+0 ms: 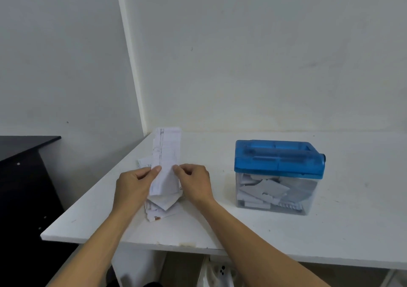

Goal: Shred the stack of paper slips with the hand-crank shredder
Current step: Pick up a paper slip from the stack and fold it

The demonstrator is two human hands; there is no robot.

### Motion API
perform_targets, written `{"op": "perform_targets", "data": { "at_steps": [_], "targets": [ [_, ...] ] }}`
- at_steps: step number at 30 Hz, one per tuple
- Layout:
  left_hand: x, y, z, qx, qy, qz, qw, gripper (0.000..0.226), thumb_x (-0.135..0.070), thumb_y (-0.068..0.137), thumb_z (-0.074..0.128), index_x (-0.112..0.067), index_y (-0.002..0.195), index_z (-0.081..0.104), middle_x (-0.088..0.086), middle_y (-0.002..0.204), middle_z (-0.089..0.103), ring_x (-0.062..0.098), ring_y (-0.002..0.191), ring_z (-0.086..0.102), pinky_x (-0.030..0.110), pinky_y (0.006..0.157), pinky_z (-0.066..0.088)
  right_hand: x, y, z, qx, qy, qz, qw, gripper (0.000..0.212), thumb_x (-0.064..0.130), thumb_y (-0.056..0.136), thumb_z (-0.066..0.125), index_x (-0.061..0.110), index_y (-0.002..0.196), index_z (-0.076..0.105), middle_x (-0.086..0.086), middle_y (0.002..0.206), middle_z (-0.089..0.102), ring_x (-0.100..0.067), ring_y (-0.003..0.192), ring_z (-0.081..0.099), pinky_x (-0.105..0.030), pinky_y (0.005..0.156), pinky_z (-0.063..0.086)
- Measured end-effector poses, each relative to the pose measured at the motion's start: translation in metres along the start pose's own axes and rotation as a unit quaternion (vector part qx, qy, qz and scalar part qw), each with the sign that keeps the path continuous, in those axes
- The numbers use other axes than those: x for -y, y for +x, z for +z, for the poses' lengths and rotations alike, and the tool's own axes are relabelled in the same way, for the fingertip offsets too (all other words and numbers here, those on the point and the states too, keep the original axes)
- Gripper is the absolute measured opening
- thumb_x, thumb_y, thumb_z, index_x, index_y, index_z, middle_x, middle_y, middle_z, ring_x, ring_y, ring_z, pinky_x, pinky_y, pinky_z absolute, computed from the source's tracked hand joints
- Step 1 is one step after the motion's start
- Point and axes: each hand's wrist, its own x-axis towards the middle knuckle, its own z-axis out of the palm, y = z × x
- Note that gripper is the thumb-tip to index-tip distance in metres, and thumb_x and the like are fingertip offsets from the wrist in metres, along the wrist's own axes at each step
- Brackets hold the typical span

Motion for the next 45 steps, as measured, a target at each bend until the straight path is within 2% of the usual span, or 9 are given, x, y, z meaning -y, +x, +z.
{"op": "perform_targets", "data": {
  "at_steps": [4, 8, 11, 16, 23, 32, 35, 39, 45],
  "targets": [
    [-0.031, 0.014, -0.005, 0.008, 0.008, 0.008, 1.0, 0.027, -0.046, 0.095, 0.064, -0.022, 0.086, 0.073, -0.011, 0.074, 0.065, 0.012, 0.065, 0.057, 0.027, 0.068, 0.042, 0.034, 0.0, -0.008, -0.025, 0.071, -0.026, 0.997, 0.029, 0.033, 0.099, 0.06, 0.012, 0.106, 0.079, 0.003, 0.101, 0.077, -0.011, 0.094, 0.07, -0.019, 0.077, 0.054],
    [-0.067, 0.014, -0.002, 0.037, 0.002, 0.069, 0.997, 0.022, -0.034, 0.107, 0.044, -0.032, 0.115, 0.064, -0.017, 0.103, 0.069, 0.004, 0.092, 0.065, 0.016, 0.066, 0.049, 0.07, 0.003, -0.022, -0.028, 0.077, -0.076, 0.994, 0.026, 0.032, 0.098, 0.061, 0.014, 0.099, 0.079, 0.005, 0.091, 0.076, -0.006, 0.083, 0.07, -0.019, 0.07, 0.055],
    [-0.091, 0.012, 0.01, 0.038, -0.009, 0.113, 0.993, 0.021, -0.032, 0.108, 0.04, -0.024, 0.122, 0.054, -0.009, 0.108, 0.064, 0.013, 0.098, 0.064, 0.028, 0.067, 0.054, 0.092, 0.002, -0.036, -0.051, 0.066, -0.121, 0.989, 0.027, 0.032, 0.098, 0.06, 0.016, 0.079, 0.072, 0.01, 0.071, 0.066, 0.004, 0.062, 0.059, -0.011, 0.055, 0.043],
    [-0.122, 0.008, 0.043, 0.044, -0.079, 0.121, 0.988, 0.029, -0.034, 0.108, 0.041, -0.024, 0.13, 0.057, -0.01, 0.113, 0.068, 0.007, 0.098, 0.067, 0.016, 0.063, 0.052, 0.116, -0.001, -0.069, -0.051, 0.054, -0.153, 0.985, 0.025, 0.033, 0.099, 0.055, 0.015, 0.106, 0.072, 0.002, 0.097, 0.074, -0.013, 0.087, 0.07, -0.032, 0.074, 0.061],
    [-0.159, 0.002, 0.087, 0.087, -0.068, 0.123, 0.986, 0.039, -0.029, 0.11, 0.031, -0.024, 0.147, 0.043, -0.002, 0.13, 0.058, 0.016, 0.105, 0.06, 0.015, 0.062, 0.052, 0.119, -0.013, -0.147, 0.002, -0.006, -0.137, 0.991, 0.023, 0.011, 0.095, 0.047, 0.01, 0.102, 0.069, -0.004, 0.094, 0.073, -0.017, 0.07, 0.058, -0.03, 0.056, 0.048],
    [-0.191, -0.017, 0.141, 0.191, 0.025, 0.169, 0.967, 0.035, -0.028, 0.105, 0.051, -0.022, 0.139, 0.055, -0.007, 0.116, 0.062, 0.011, 0.099, 0.06, 0.019, 0.08, 0.053, 0.112, -0.023, -0.246, -0.056, -0.138, -0.119, 0.982, 0.015, 0.019, 0.098, 0.057, 0.031, 0.102, 0.064, 0.009, 0.104, 0.071, -0.013, 0.093, 0.067, -0.029, 0.072, 0.059],
    [-0.196, -0.017, 0.16, 0.204, 0.021, 0.165, 0.965, 0.028, -0.028, 0.102, 0.058, -0.021, 0.129, 0.064, -0.007, 0.109, 0.067, 0.011, 0.096, 0.063, 0.017, 0.076, 0.051, 0.102, -0.026, -0.266, -0.069, -0.16, -0.099, 0.98, 0.024, 0.023, 0.098, 0.061, 0.026, 0.121, 0.065, 0.011, 0.109, 0.07, -0.009, 0.095, 0.066, -0.021, 0.076, 0.054],
    [-0.193, -0.017, 0.184, 0.228, 0.03, 0.154, 0.961, 0.021, -0.029, 0.097, 0.066, -0.017, 0.113, 0.07, -0.004, 0.104, 0.072, 0.014, 0.097, 0.068, 0.026, 0.087, 0.055, 0.09, -0.03, -0.281, -0.076, -0.189, -0.074, 0.976, 0.033, 0.022, 0.1, 0.058, 0.014, 0.132, 0.062, 0.003, 0.118, 0.068, -0.016, 0.104, 0.064, -0.032, 0.093, 0.056],
    [-0.181, -0.015, 0.189, 0.274, 0.089, 0.146, 0.946, 0.026, -0.031, 0.094, 0.071, -0.021, 0.118, 0.072, -0.011, 0.102, 0.072, 0.002, 0.087, 0.064, 0.014, 0.07, 0.047, 0.068, -0.03, -0.288, -0.035, -0.241, -0.041, 0.969, 0.034, 0.026, 0.101, 0.056, 0.02, 0.134, 0.06, 0.004, 0.126, 0.067, -0.018, 0.109, 0.065, -0.03, 0.084, 0.058]
  ]
}}
